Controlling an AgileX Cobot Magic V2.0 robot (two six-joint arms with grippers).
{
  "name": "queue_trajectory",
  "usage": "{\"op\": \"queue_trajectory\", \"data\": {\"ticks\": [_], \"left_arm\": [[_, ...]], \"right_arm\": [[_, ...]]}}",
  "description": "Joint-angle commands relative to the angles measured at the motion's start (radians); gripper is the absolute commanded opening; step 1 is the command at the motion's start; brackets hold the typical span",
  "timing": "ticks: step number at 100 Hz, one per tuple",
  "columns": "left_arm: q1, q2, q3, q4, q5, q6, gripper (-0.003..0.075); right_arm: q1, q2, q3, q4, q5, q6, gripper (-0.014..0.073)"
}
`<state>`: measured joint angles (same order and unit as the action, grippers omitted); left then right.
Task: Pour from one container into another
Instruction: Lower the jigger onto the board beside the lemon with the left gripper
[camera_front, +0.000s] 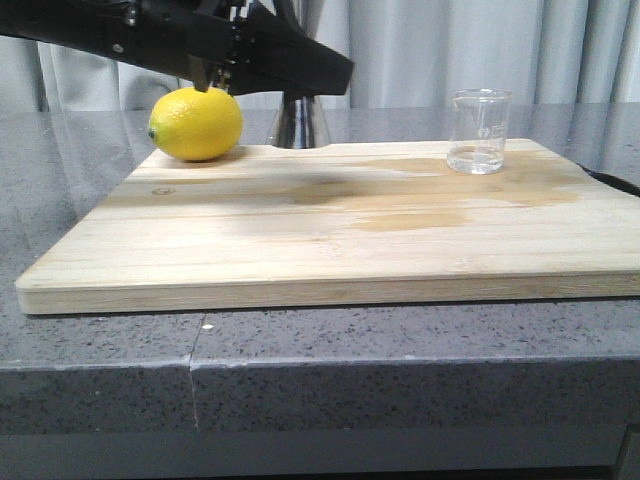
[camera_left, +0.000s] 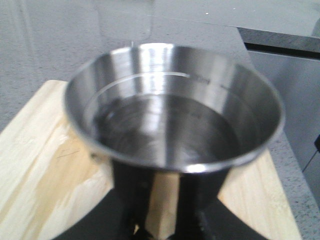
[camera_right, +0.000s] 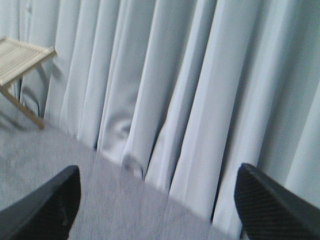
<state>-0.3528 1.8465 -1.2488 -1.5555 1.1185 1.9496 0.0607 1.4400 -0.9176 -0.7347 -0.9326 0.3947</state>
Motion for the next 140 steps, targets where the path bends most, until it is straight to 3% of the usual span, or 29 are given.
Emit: {"op": "queue_trajectory", "data": {"ticks": [1,52,123,130,140], "left_arm": [[0.012,-0.045,-0.030,-0.085,0.055,0.022,-0.0019],[0.019,0.041,-0.030,-0.092,0.047,0.115,-0.0019],[0.019,0.061,-0.030,-0.071,0.049,0.129,-0.0015],[0.019,0.061,-0.030,-0.071,0.049,0.129,0.0021],[0.019,0.061,-0.030,-0.071,0.049,0.129,0.0143]], "right_arm": [[-0.005,-0.098,-0.032,0.039,-0.084,-0.010,0.0566],[-0.005,-0.309,-0.032,0.041,-0.090,-0.010,0.0566],[-0.005,-0.322,-0.032,0.056,-0.088,-0.010,0.0566],[-0.005,-0.322,-0.032,0.056,-0.088,-0.010,0.0566],[-0.005,-0.322,-0.032,0.056,-0.088,-0.010,0.0566]]}}
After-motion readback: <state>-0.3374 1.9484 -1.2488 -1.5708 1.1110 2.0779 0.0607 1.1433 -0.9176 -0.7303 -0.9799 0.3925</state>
